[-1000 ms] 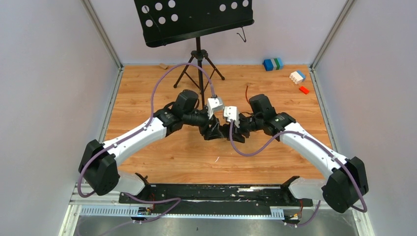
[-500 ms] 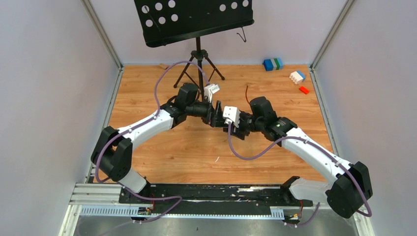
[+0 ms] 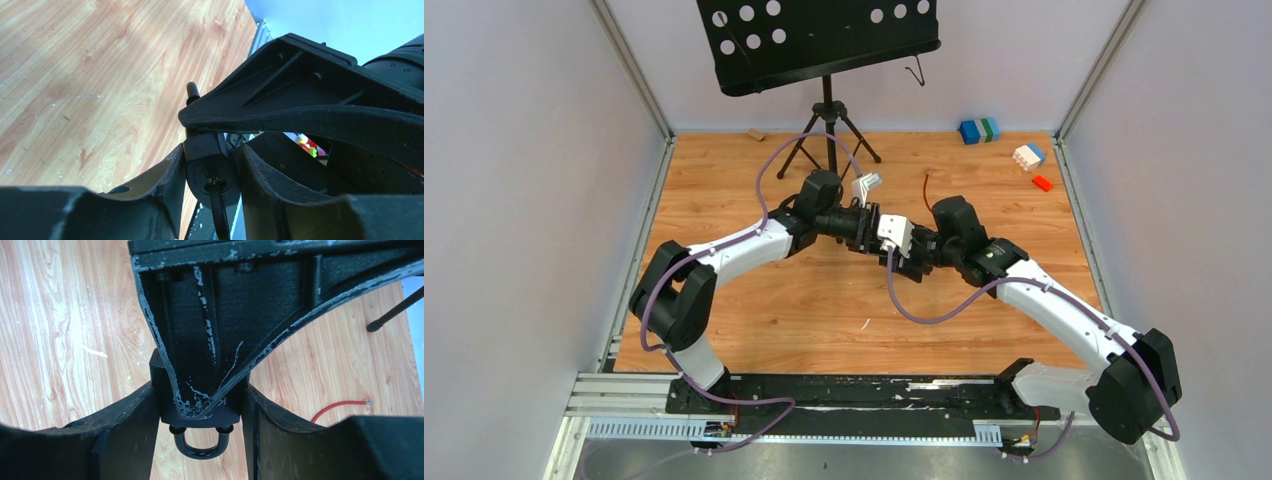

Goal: Unlock with the key

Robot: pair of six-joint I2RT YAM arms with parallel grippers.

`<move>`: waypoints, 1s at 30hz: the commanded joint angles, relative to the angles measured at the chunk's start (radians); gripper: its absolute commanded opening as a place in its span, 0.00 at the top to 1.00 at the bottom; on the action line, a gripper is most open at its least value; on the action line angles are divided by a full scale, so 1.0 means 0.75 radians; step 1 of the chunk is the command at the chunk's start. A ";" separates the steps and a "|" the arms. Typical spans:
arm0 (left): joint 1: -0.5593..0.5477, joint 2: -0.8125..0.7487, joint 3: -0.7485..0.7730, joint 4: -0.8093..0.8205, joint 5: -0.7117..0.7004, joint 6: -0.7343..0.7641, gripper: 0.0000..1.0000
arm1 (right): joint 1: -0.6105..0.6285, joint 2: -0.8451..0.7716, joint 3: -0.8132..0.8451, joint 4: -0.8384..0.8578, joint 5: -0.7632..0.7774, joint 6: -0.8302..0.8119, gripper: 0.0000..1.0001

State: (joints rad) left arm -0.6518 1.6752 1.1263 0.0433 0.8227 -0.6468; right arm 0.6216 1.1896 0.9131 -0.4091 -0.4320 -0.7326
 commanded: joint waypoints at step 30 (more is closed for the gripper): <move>0.029 -0.048 0.000 0.252 0.161 -0.177 1.00 | 0.010 -0.110 -0.154 0.118 0.360 -0.169 0.19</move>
State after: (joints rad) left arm -0.6323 1.6924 1.1225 0.1207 0.8795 -0.7368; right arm 0.6262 1.0943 0.7982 -0.4000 -0.2276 -0.8696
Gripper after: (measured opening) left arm 0.404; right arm 0.838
